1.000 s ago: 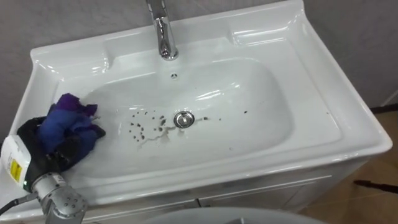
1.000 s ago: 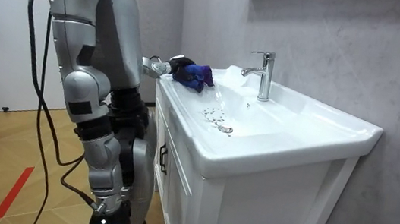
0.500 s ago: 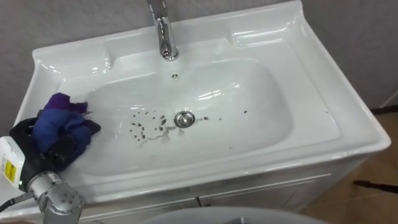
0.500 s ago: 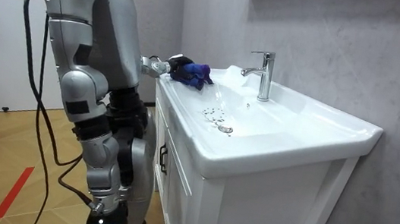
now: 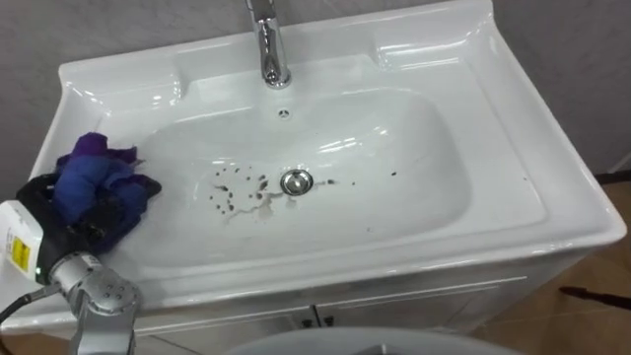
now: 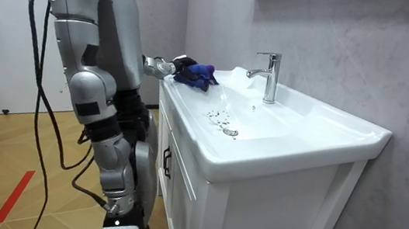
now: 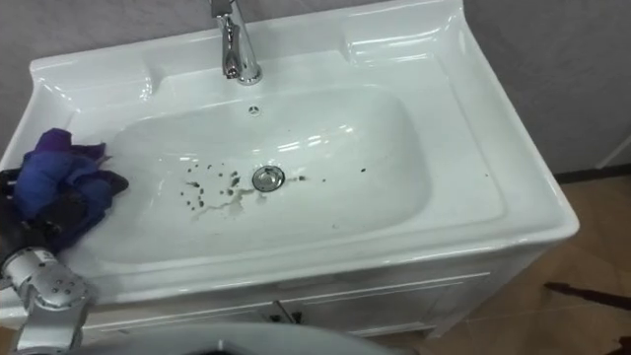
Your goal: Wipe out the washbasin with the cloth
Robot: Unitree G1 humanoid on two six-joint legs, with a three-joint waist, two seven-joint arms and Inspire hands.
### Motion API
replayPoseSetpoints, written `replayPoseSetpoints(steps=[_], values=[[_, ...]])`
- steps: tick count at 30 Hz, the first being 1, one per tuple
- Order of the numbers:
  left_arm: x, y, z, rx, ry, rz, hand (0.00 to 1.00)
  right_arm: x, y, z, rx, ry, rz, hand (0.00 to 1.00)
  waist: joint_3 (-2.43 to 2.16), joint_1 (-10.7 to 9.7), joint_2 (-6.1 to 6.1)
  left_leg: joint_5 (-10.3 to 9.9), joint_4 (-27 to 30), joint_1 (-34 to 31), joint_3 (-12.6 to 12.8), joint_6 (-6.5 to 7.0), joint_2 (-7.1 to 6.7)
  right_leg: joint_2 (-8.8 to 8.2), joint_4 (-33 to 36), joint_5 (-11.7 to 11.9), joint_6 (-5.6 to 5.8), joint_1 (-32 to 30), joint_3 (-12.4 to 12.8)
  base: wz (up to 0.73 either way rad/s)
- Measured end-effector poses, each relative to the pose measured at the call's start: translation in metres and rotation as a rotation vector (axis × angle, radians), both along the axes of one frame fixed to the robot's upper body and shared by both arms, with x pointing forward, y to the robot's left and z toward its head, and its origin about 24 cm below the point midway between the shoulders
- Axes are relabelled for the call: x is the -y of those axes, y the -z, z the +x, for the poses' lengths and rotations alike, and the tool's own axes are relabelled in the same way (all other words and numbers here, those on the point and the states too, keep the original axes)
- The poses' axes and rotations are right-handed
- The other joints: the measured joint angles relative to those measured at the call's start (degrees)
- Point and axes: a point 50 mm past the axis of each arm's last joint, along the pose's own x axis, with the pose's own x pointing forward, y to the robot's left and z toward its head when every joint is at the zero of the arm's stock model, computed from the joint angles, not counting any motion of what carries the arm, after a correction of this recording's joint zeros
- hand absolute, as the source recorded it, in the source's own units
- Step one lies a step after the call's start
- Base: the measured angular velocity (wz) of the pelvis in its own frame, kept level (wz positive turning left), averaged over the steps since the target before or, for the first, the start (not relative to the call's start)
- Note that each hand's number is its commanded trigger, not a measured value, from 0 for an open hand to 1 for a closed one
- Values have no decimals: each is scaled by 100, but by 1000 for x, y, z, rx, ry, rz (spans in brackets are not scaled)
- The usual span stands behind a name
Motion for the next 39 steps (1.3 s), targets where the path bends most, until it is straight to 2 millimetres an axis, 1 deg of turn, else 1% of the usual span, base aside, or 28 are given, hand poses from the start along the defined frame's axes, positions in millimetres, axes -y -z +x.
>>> replayPoseSetpoints(steps=[1,3,5,6,7,8,10,14,16,20,22,24,26,29,32,34,35,37,39], values=[[1,-6,4,20,7,4,100,-2,0,2,11,-1,9,0,40,-11,-31,0,16,-55,-14,1,-4,-2,-7,12,2,-8,-40,11],[7,-12,10,40,38,9,100,-5,1,3,25,2,21,0,76,2,-57,0,22,-89,-17,1,-6,-2,-90,38,6,-14,-72,9],[16,-18,17,67,81,2,100,-8,2,7,47,-4,34,0,64,-2,-49,0,34,-187,-15,1,-8,-3,-102,55,6,-102,-77,2],[23,-22,22,86,120,-5,100,-9,2,10,63,-13,40,0,89,-23,-47,0,39,-230,-12,1,-9,-3,-104,58,5,-135,-78,0],[30,-27,27,105,158,-11,100,-10,2,10,68,-12,48,0,114,-37,-74,0,38,-253,-12,1,-8,-2,-99,61,2,-163,-80,0],[33,-29,29,114,177,-14,100,-10,2,10,72,-12,52,0,121,-39,-83,0,38,-261,-11,1,-7,-1,-96,62,1,-171,-81,0],[46,-35,35,139,243,-18,100,-12,3,11,83,-27,58,0,118,-103,-90,-1,8,-262,-2,1,-6,0,-100,63,-1,-185,-60,-2],[59,-49,43,193,318,4,100,-12,3,13,99,-20,63,0,104,-208,-69,-1,-33,-235,4,1,-7,0,-100,65,-2,-176,-27,-6],[66,-58,46,223,364,49,100,-13,3,12,96,-22,63,0,87,-242,-54,-1,-54,-208,3,1,-7,3,-100,66,-3,-173,12,-6],[73,-58,47,215,405,74,100,-13,3,13,104,-24,64,0,65,-330,-46,-1,-113,-103,2,1,-8,7,-111,66,-3,-87,16,0],[76,-58,48,210,420,86,100,-13,3,13,104,-27,65,0,55,-333,-60,-1,-139,-35,2,1,-9,7,-111,66,-3,-64,20,0],[76,-58,48,210,422,85,100,-14,3,13,106,-27,68,0,56,-336,-69,-1,-150,0,2,1,-10,5,-111,66,-3,-4,19,0],[76,-57,47,204,422,83,100,-14,3,13,105,-26,73,0,65,-335,-90,-1,-164,50,9,1,-11,4,-113,66,-2,6,23,0],[75,-49,45,170,419,77,100,-15,3,14,108,-26,78,0,59,-320,-97,-1,-204,69,14,1,-11,7,-118,66,-2,0,27,-1],[74,-37,41,112,417,67,100,-15,3,13,107,-25,78,0,54,-320,-99,-1,-205,66,24,1,-14,4,-144,67,-2,4,43,-1],[70,-17,34,8,412,69,100,-15,3,15,112,-30,78,0,47,-318,-70,-1,-205,52,27,1,-14,5,-170,67,-2,1,42,-3],[68,-12,32,-24,412,63,100,-15,3,16,113,-31,77,0,47,-319,-63,-2,-205,50,28,1,-14,6,-179,67,-2,1,42,-5],[64,10,20,-158,412,48,100,-14,3,15,111,-26,79,0,49,-302,-57,-1,-204,62,80,1,-2,17,-185,66,-2,-1,77,-6],[61,17,17,-220,407,28,100,-13,2,13,110,-26,76,0,44,-302,-36,-1,-198,68,106,1,2,20,-183,66,-2,-1,107,-8]])
